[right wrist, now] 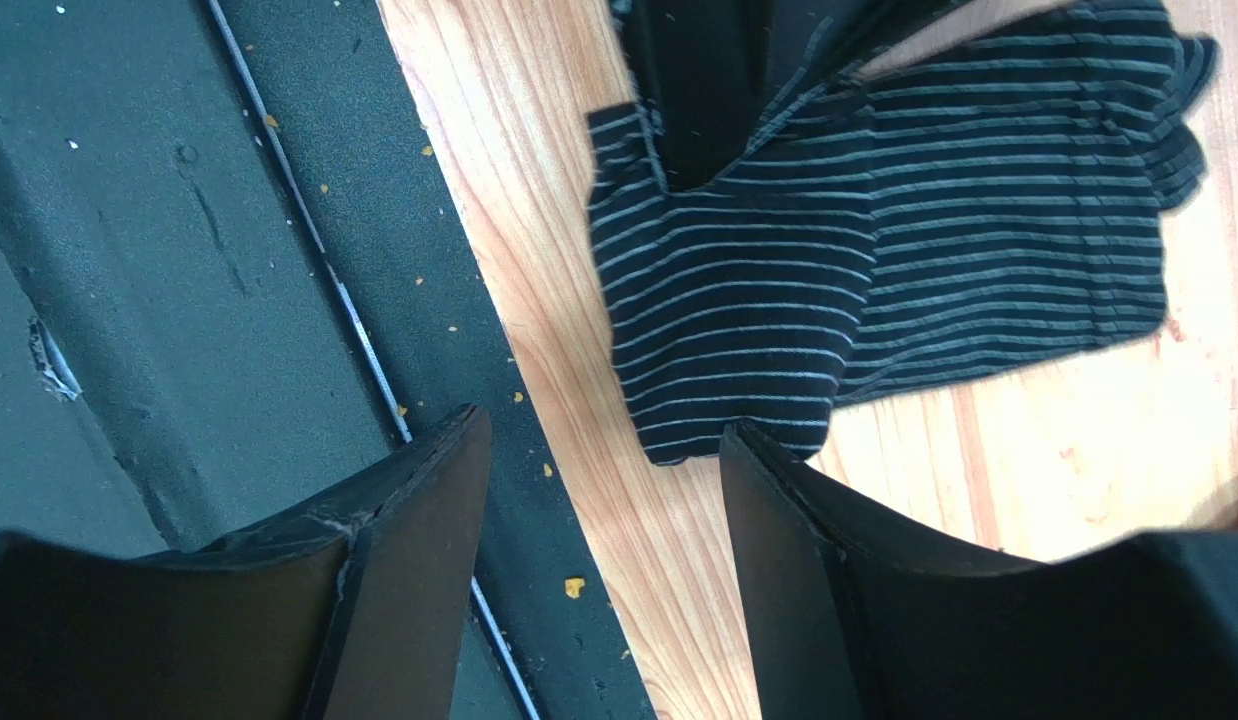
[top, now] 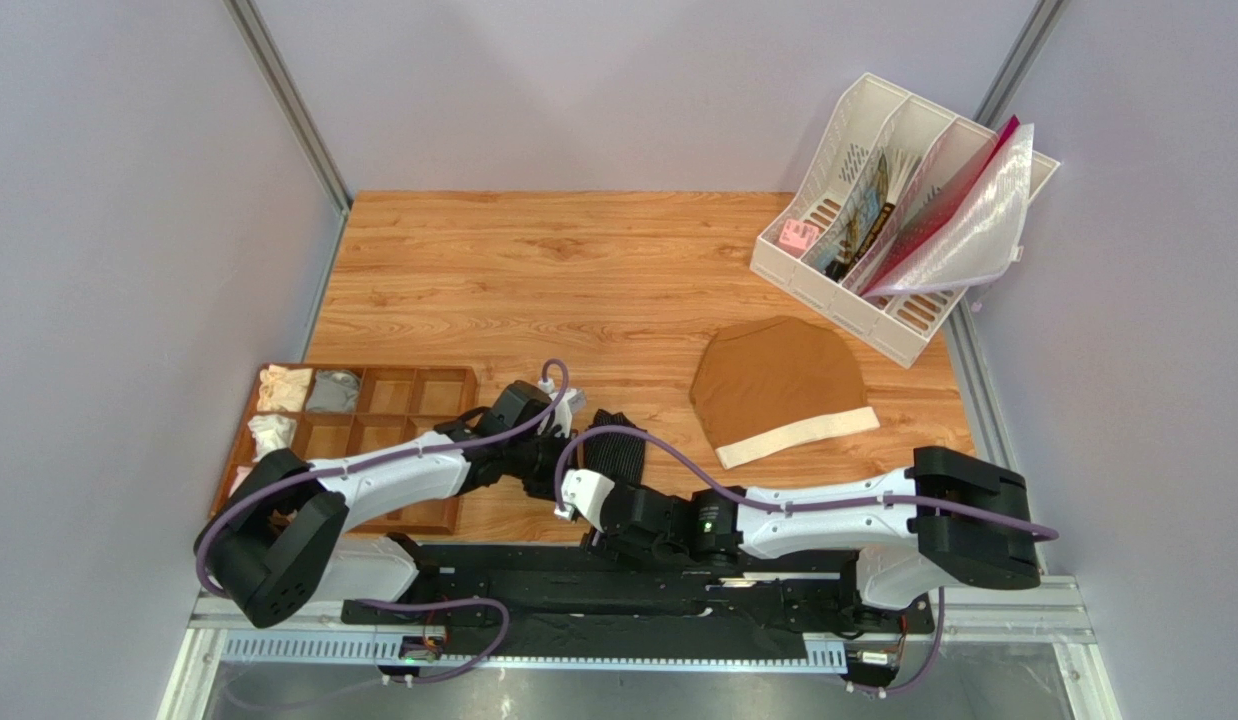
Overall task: Roll the underwear
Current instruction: Roll the underwear to the center of the board.
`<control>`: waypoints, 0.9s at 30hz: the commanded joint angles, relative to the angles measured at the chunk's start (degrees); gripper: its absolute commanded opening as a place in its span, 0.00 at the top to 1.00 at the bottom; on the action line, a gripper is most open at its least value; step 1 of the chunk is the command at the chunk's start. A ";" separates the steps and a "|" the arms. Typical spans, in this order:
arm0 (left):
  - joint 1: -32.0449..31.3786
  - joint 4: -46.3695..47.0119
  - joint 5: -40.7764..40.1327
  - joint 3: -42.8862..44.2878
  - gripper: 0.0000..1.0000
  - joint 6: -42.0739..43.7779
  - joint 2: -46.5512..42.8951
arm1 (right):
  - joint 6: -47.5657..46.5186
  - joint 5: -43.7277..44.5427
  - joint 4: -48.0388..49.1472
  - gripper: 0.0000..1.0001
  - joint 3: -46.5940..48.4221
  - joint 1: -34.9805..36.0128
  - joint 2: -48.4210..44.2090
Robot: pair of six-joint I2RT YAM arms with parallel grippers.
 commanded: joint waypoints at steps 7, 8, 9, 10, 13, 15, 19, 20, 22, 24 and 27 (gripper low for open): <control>-1.58 -7.51 0.57 -1.42 1.00 -0.19 -2.30 | -3.90 3.68 7.83 0.38 0.92 3.27 3.11; -1.76 -7.51 0.92 -1.42 1.00 -0.10 -2.04 | -4.16 3.58 8.01 0.38 1.18 3.27 4.33; -1.85 -7.42 1.01 -1.42 1.00 -0.10 -1.60 | -4.42 3.58 8.27 0.39 1.27 3.45 4.86; -1.85 -7.33 1.18 -1.34 1.00 -0.10 -1.34 | -4.86 4.11 9.32 0.39 1.10 3.71 5.39; -1.94 -7.25 1.36 -1.33 1.00 -0.02 -0.72 | -6.62 6.73 11.17 0.39 0.22 3.80 6.71; -2.11 -7.07 1.36 -1.33 1.00 -0.02 -0.63 | -7.50 7.80 13.46 0.38 -0.40 3.89 7.41; -2.11 -6.72 1.62 -1.25 1.00 0.25 -0.46 | -8.29 9.03 14.78 0.39 -0.31 3.80 10.65; -2.03 -6.63 1.80 -1.25 1.00 0.25 -0.28 | -8.21 9.12 15.13 0.39 -0.49 3.89 11.19; -2.02 -6.37 2.15 -1.33 1.00 0.33 -0.10 | -7.86 9.03 15.31 0.39 -0.31 3.80 12.86; -2.02 -6.10 2.15 -1.33 1.00 0.42 -0.02 | -7.24 8.34 14.96 0.44 0.04 3.36 13.74; -2.02 -5.93 2.41 -1.33 1.00 0.42 -0.28 | -6.71 6.58 14.08 0.67 0.39 2.84 13.92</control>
